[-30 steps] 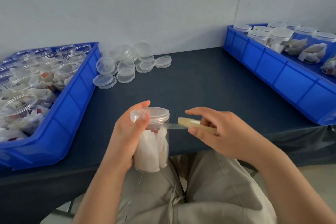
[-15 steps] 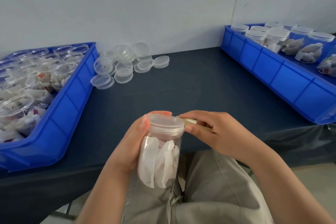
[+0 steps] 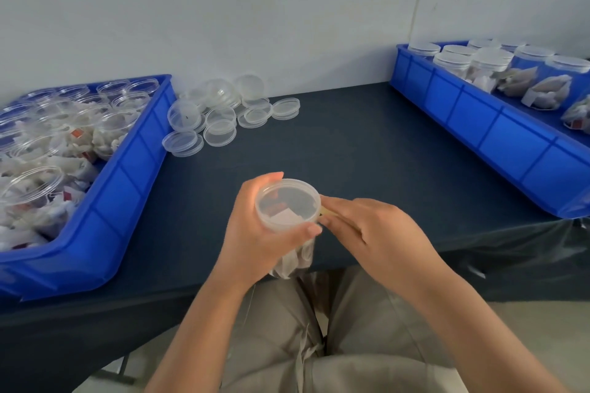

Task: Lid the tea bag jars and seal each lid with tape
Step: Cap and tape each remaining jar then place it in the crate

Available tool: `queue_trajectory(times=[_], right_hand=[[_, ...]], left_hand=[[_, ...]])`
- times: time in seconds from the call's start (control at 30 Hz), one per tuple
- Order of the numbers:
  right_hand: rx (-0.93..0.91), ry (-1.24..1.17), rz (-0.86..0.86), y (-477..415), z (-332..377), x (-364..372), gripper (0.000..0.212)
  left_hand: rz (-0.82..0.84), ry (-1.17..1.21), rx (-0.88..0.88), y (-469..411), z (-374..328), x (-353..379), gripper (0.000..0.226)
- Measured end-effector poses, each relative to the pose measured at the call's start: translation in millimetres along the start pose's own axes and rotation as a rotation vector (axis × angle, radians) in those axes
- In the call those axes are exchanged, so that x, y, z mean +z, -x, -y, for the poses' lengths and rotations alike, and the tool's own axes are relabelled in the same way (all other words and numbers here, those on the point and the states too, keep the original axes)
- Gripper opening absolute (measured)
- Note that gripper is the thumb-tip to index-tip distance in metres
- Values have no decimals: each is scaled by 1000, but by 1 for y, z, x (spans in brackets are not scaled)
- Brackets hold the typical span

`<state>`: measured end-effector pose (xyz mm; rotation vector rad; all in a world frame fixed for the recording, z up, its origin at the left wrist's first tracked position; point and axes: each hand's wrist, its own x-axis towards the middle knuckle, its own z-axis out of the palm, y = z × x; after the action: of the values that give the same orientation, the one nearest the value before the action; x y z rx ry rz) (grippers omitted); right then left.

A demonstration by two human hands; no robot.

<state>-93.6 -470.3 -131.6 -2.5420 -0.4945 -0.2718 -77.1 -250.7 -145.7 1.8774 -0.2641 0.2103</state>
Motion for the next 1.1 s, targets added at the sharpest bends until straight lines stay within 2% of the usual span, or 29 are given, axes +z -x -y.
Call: queue_trajectory(times=[0.07,0.1,0.23,0.33,0.43,0.63,0.77,0.93,1.1], right_hand=[[8,5,-27,2,5,3,45],[18,14,-49,3,6,4,45],[54,25,-56,1,9,6,47],[53,-76,-8,-1,4,5,48],[13,-137,115,-1,-4,1,51],[-2,-141,171,-3,-15,-16,37],[-15,-89,213,-3,-14,-22,37],[-17,-63,108,-5,-7,-15,45],[-10,-44,9,-1,2,0,35]], left_hand=[[-122,-64,34,-1,-2,2,99],[-129,-87,58,-2,-1,1,100],[6,-154,73,-5,-1,-1,119],[-58,-149,46,-8,0,4,108],[-79,-94,44,-9,4,0,92],[-15,-86,16,-12,4,-15,85],[73,-65,-12,-16,6,-27,92],[230,49,17,-14,7,-27,93],[166,34,77,-9,8,-16,97]])
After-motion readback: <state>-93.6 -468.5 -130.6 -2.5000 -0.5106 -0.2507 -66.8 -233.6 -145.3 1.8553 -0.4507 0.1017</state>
